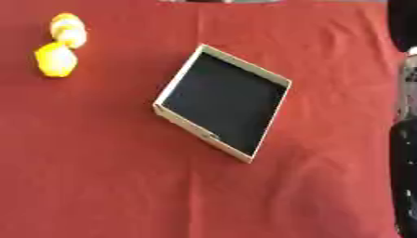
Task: Pick up objects on the table and place them in the box.
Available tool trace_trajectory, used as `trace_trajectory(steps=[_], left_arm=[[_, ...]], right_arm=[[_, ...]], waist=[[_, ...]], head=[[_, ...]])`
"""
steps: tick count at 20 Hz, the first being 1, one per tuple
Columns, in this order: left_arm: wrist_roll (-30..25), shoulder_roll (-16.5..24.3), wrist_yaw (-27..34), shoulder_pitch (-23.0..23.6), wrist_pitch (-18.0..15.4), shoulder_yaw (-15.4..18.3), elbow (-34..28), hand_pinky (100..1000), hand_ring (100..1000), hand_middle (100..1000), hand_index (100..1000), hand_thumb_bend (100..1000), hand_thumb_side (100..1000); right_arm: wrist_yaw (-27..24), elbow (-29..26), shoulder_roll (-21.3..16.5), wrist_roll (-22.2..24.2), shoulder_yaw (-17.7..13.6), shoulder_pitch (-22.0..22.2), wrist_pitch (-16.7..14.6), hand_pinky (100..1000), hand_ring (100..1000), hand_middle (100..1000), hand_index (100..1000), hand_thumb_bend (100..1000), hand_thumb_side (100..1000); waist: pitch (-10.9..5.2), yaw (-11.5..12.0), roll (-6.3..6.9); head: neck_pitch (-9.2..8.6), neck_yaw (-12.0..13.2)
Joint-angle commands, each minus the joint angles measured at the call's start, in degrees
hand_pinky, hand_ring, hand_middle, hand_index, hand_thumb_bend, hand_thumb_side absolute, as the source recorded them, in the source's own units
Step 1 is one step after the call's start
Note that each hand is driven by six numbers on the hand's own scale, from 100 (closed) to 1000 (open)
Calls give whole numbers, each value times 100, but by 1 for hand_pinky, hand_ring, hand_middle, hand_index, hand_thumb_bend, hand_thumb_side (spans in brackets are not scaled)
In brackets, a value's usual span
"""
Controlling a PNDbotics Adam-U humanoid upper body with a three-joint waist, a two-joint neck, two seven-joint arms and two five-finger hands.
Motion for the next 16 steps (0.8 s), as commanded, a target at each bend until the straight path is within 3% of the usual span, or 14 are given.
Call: trace_trajectory(steps=[1, 9, 12, 16], left_arm=[[41, -63, 63, -77, -15, 145, -90, 802, 707, 865, 890, 136, 639], [-57, 53, -2, -27, 8, 131, -90, 810, 713, 873, 896, 124, 641], [-128, 356, -94, 2, 145, 105, -90, 813, 717, 873, 900, 114, 620], [-404, 1155, -383, 63, 496, -22, -6, 826, 739, 887, 909, 110, 597]], right_arm=[[46, -124, -48, -30, -61, -42, -8, 918, 881, 771, 831, 100, 578], [57, -124, -54, -54, -67, -46, -1, 917, 881, 772, 831, 100, 580], [58, -124, -102, -111, -90, -56, 16, 917, 886, 776, 835, 100, 582], [43, -124, -369, -281, -121, 6, -6, 917, 889, 781, 839, 100, 572]], waist=[[-148, 9, 18], [-154, 16, 33], [-162, 32, 60], [-207, -6, 74]], head=[[-10, 18], [-46, 24], [-49, 50], [-76, 76]])
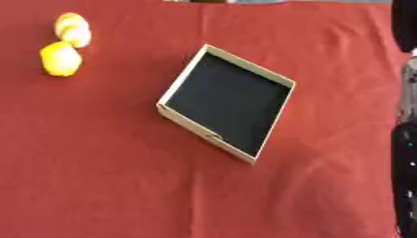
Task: Pick up objects on the table and place them in the box.
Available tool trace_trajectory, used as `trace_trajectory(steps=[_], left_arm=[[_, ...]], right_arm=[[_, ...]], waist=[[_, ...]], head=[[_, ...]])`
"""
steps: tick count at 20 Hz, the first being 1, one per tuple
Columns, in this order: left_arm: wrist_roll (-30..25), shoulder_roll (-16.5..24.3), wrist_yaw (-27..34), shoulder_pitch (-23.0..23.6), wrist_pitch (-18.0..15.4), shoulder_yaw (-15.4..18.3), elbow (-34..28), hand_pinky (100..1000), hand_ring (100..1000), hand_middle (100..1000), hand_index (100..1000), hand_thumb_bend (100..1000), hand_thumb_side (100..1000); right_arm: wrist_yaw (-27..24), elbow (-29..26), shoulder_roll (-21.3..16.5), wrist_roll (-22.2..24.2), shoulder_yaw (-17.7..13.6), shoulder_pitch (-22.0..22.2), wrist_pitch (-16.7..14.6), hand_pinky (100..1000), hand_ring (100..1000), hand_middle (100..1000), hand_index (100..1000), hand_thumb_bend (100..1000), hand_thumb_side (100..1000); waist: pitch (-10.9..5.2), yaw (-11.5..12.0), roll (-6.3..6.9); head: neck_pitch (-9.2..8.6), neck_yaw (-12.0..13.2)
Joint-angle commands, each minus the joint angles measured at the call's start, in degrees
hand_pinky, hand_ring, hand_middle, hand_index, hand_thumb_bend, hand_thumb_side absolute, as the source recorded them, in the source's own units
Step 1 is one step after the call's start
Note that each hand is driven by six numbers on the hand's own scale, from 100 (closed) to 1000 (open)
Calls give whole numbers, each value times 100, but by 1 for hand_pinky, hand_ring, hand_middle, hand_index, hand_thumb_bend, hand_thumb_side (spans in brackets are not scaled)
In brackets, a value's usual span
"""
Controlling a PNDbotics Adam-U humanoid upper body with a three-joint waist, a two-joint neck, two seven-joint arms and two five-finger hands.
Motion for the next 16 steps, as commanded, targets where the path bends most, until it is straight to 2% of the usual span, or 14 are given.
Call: trace_trajectory(steps=[1, 4, 5, 9, 12, 16], left_arm=[[-249, 803, -271, -16, 263, -47, 80, 827, 741, 888, 909, 111, 593], [-523, 1329, -519, -82, 395, -113, 459, 835, 755, 888, 911, 120, 572], [-688, 1496, -602, -106, 432, -149, 622, 853, 782, 912, 922, 119, 574], [-1609, 2023, -851, -327, 470, -279, 1288, 890, 827, 950, 941, 148, 530], [-2274, 2278, -962, -678, 393, -396, 1768, 907, 845, 957, 939, 196, 475], [-3089, 2386, -1040, -1337, 349, -631, 2469, 914, 860, 973, 946, 285, 423]], right_arm=[[28, -124, -392, -130, -60, 2, -77, 916, 889, 781, 839, 100, 577], [37, -124, -631, -215, -64, 83, -249, 915, 890, 784, 842, 100, 567], [38, -124, -700, -254, -71, 115, -296, 914, 890, 784, 842, 100, 566], [63, -124, -914, -366, -87, 213, -463, 911, 889, 784, 842, 100, 557], [111, -124, -1000, -408, -93, 266, -552, 911, 889, 785, 842, 100, 555], [156, -124, -1005, -426, -84, 281, -569, 912, 890, 784, 842, 100, 554]], waist=[[-181, -33, 5], [-237, -99, -30], [-259, -123, -41], [-311, -186, -74], [-306, -213, -88], [-277, -248, -100]], head=[[-59, 35], [-9, 69], [14, 84], [69, 128], [74, 118], [69, 147]])
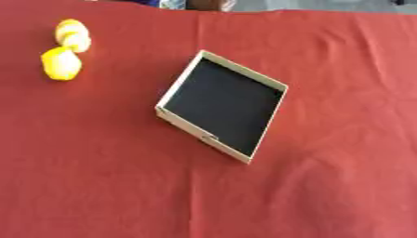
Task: Pick up objects on the table and place them in the box.
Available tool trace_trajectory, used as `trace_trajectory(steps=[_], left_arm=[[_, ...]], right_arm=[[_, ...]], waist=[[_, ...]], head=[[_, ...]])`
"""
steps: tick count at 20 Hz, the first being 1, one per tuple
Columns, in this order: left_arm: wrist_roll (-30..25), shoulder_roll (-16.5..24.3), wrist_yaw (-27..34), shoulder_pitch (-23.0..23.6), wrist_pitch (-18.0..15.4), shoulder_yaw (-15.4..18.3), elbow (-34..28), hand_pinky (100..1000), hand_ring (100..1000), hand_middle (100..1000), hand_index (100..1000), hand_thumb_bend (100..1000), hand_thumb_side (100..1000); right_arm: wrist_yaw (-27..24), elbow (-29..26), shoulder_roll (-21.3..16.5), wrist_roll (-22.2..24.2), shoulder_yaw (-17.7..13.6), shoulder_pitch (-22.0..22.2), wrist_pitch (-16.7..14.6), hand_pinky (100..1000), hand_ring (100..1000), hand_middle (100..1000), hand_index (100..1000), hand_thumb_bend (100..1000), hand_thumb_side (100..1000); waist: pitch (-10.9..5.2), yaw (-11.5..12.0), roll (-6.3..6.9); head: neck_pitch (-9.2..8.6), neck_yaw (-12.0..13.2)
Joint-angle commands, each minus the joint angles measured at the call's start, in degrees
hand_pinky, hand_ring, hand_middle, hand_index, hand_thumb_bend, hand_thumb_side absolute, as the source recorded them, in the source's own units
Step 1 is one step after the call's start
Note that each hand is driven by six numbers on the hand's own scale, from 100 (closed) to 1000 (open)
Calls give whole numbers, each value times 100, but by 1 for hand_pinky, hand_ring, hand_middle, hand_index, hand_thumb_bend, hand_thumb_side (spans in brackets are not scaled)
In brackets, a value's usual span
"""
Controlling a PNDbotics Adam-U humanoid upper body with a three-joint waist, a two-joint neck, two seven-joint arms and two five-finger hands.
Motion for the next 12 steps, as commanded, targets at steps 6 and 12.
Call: trace_trajectory(steps=[6, 12], left_arm=[[-1454, 173, -847, -1174, -175, -490, 1170, 936, 884, 946, 922, 446, 171], [-2097, -90, -1530, -1748, -387, -869, 1698, 941, 895, 937, 911, 457, 100]], right_arm=[[37, -123, -187, 48, -5, -76, -22, 912, 889, 784, 841, 100, 554], [17, -123, -162, 114, 22, -90, 26, 913, 890, 782, 841, 100, 555]], waist=[[-109, -26, 27], [-97, -39, 54]], head=[[15, 85], [23, 127]])
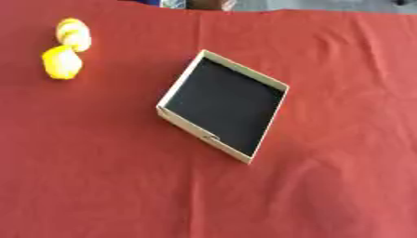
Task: Pick up objects on the table and place them in the box.
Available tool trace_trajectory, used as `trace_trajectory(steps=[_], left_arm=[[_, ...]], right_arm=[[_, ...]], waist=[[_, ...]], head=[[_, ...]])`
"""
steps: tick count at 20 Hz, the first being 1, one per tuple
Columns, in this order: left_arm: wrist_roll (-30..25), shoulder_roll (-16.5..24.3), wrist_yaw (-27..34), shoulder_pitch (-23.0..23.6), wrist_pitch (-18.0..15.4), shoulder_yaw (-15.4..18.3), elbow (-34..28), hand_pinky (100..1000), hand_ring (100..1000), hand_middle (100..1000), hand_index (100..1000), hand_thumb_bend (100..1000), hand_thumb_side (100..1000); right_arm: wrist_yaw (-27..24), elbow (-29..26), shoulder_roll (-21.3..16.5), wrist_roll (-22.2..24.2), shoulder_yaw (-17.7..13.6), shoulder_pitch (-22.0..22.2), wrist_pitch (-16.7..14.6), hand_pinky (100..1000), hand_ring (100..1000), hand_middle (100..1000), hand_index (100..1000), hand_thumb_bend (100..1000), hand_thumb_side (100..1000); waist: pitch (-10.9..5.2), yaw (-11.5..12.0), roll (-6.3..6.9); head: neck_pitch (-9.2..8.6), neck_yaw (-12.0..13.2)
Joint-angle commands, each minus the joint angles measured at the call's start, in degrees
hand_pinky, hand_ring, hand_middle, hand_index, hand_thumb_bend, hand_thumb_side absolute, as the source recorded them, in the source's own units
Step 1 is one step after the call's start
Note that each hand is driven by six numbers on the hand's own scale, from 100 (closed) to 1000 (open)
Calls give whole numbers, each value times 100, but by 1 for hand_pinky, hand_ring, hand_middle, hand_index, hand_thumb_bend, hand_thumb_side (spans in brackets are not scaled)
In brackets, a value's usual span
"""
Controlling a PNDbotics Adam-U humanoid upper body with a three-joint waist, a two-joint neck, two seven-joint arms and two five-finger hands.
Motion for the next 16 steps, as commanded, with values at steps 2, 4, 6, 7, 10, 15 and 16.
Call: trace_trajectory(steps=[2, 4, 6, 7, 10, 15, 16], left_arm=[[-367, 17, -362, -328, -89, -192, 225, 942, 896, 936, 912, 460, 100], [-489, -75, -443, -462, -111, -293, 304, 941, 894, 935, 920, 475, 100], [-578, -175, -499, -601, -134, -373, 390, 940, 893, 936, 925, 476, 100], [-608, -233, -518, -671, -141, -404, 438, 940, 890, 938, 929, 470, 100], [-683, -435, -582, -904, -163, -506, 615, 939, 888, 942, 932, 480, 100], [-685, -789, -764, -1237, -217, -656, 963, 940, 885, 952, 939, 478, 100], [-704, -854, -791, -1290, -230, -672, 1030, 941, 885, 952, 940, 478, 100]], right_arm=[[-15, -122, -151, 67, -14, -81, 31, 913, 890, 782, 840, 100, 555], [-19, -122, -135, 94, -6, -88, 53, 914, 891, 782, 840, 100, 555], [-26, -122, -117, 123, 1, -88, 72, 914, 891, 782, 840, 100, 556], [-30, -122, -104, 134, 2, -86, 82, 914, 891, 782, 840, 100, 556], [-41, -122, -60, 161, 4, -79, 114, 915, 891, 782, 839, 100, 557], [-55, -122, -3, 209, 10, -71, 156, 916, 892, 781, 839, 100, 558], [-58, -122, 6, 219, 12, -72, 160, 916, 892, 781, 839, 100, 558]], waist=[[-97, 5, 45], [-92, 9, 53], [-92, 12, 55], [-94, 10, 54], [-103, 7, 52], [-116, -4, 37], [-115, -10, 35]], head=[[22, 21], [30, 17], [32, 14], [28, 13], [18, 28], [-6, 67], [-11, 79]])
